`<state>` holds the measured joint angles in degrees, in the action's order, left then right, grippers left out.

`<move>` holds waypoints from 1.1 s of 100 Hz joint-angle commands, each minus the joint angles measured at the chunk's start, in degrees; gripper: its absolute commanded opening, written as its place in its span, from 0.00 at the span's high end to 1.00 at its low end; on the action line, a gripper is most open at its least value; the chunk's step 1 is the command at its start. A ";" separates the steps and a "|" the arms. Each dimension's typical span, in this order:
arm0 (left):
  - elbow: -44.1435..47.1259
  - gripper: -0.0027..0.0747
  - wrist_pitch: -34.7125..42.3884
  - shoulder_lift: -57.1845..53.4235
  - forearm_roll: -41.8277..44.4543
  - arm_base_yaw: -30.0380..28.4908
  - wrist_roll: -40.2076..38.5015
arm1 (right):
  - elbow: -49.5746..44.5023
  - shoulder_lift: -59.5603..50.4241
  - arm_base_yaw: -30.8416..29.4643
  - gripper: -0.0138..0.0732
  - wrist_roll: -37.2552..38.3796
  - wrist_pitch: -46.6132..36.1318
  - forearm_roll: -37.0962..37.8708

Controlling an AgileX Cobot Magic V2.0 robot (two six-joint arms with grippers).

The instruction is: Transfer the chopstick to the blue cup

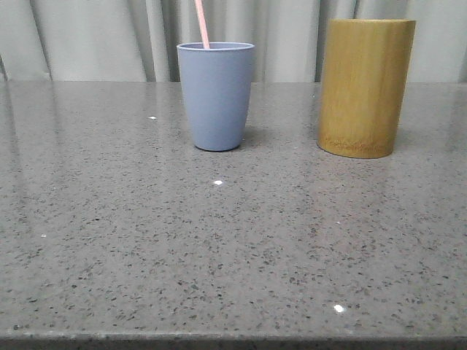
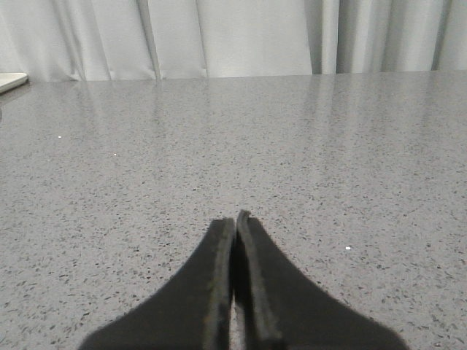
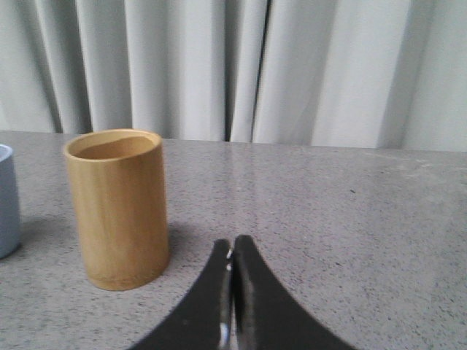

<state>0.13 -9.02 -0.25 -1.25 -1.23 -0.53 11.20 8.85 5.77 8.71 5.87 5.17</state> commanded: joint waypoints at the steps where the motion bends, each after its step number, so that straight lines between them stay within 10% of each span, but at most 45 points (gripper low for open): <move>1: 0.53 0.99 4.46 -1.99 -0.60 -0.03 -0.07 | -1.87 0.32 -1.83 0.91 -0.34 -9.80 0.07; 110: 0.53 0.99 4.46 -1.99 -0.60 -0.03 -0.07 | -12.86 -10.64 -7.01 0.91 -0.20 -10.67 0.07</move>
<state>0.13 -9.02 -0.25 -1.25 -1.23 -0.53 -1.57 -0.54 -0.98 8.71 -0.78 5.17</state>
